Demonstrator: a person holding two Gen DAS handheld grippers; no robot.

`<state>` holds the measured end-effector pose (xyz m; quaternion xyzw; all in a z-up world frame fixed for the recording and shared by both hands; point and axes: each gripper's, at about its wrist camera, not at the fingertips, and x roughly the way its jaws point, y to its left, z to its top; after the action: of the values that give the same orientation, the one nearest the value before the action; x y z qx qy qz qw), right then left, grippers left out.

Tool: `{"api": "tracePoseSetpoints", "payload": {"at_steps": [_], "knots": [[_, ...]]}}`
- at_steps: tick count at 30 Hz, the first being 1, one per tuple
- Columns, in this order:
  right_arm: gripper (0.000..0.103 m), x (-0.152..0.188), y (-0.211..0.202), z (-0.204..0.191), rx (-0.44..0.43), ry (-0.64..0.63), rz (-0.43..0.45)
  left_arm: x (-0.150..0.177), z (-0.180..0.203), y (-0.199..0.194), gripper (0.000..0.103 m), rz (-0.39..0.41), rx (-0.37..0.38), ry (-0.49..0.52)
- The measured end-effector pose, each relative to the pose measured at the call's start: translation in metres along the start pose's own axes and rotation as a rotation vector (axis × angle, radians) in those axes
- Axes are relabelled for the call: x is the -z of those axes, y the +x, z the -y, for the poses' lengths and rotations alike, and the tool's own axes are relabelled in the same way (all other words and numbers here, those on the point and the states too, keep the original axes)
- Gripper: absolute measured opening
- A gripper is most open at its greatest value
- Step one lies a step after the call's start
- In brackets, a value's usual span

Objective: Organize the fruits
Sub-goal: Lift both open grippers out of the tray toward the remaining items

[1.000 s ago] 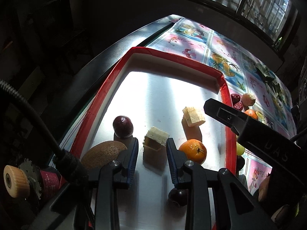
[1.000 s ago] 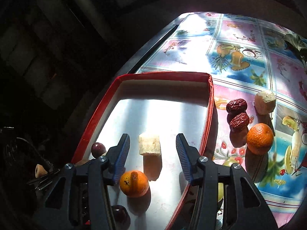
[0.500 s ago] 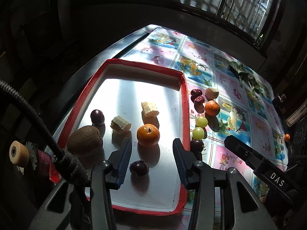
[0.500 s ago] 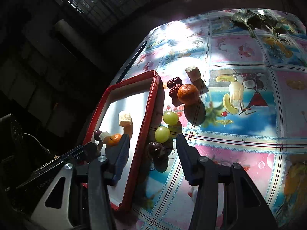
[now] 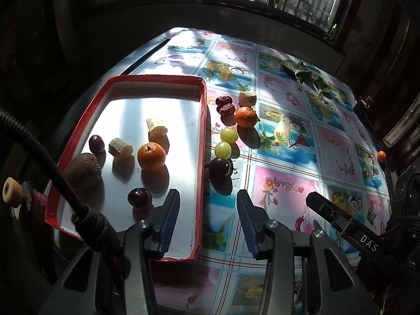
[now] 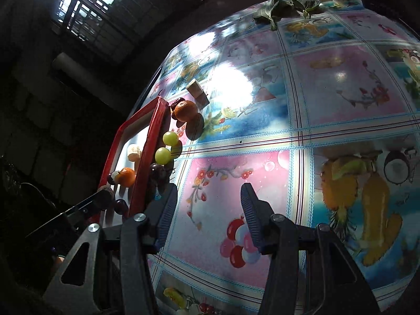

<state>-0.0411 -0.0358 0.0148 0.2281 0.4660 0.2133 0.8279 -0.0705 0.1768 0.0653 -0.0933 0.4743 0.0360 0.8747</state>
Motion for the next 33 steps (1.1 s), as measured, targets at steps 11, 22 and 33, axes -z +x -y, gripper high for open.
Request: {"api": "tracePoseSetpoints", "payload": {"at_steps": [11, 22, 33], "knots": [[0.052, 0.006, -0.026, 0.019, 0.005, 0.027, 0.053, 0.018, 0.003, 0.005, 0.045, -0.046, 0.062, -0.006], [0.052, 0.010, -0.034, 0.032, -0.001, 0.045, 0.060, 0.037, 0.028, 0.013, 0.045, -0.074, 0.254, 0.060], [0.052, 0.006, -0.039, 0.031, 0.008, 0.035, 0.077, 0.026, -0.011, 0.045, 0.028, -0.110, 0.175, -0.003]]}}
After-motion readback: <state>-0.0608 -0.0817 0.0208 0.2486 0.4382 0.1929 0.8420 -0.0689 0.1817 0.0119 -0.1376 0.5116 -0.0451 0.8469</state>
